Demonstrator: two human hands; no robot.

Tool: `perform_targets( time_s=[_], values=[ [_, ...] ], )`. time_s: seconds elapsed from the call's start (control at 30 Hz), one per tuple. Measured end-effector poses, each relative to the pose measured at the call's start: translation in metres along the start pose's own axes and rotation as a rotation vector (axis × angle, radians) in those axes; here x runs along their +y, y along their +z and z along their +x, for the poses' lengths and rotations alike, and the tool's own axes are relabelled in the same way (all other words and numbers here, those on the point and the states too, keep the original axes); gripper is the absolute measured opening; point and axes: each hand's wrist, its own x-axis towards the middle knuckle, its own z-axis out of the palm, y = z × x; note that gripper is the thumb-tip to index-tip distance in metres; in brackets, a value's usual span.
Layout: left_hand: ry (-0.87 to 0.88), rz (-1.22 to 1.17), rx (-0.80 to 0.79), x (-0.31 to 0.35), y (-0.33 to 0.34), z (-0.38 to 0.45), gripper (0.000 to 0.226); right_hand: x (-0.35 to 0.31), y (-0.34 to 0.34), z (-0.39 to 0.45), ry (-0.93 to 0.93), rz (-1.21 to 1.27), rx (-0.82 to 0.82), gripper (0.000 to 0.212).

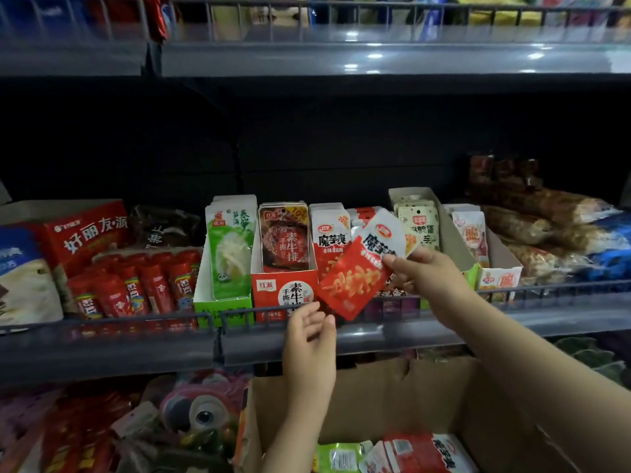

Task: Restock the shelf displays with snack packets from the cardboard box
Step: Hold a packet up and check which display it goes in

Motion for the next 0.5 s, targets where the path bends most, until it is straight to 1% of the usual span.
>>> perform_targets(
  time_s=[0.1,0.13,0.17,0.27,0.37,0.4,0.5],
  values=[
    [0.358,0.418,0.029,-0.014,-0.008,0.005,0.035,-0.017,0.004,0.018,-0.110,-0.119,0.041,0.008],
    [0.441,0.536,0.012,-0.018,-0.010,0.006,0.041,-0.022,0.007,0.025,-0.149,-0.149,0.048,0.008],
    [0.484,0.635,-0.018,-0.022,-0.011,0.007,0.047,-0.026,0.010,0.031,-0.182,-0.181,0.060,0.008],
    [0.543,0.825,-0.091,-0.029,-0.011,0.011,0.064,-0.034,0.022,0.050,-0.257,-0.228,0.080,0.009],
    [0.557,0.940,-0.134,-0.035,-0.011,0.016,0.082,-0.040,0.033,0.066,-0.290,-0.291,0.077,0.008],
    [0.554,0.967,-0.142,-0.036,-0.011,0.017,0.084,-0.040,0.037,0.071,-0.296,-0.330,0.073,0.007],
    [0.569,1.021,-0.155,-0.038,-0.013,0.020,0.082,-0.036,0.045,0.084,-0.259,-0.434,0.040,0.007]
  ],
)
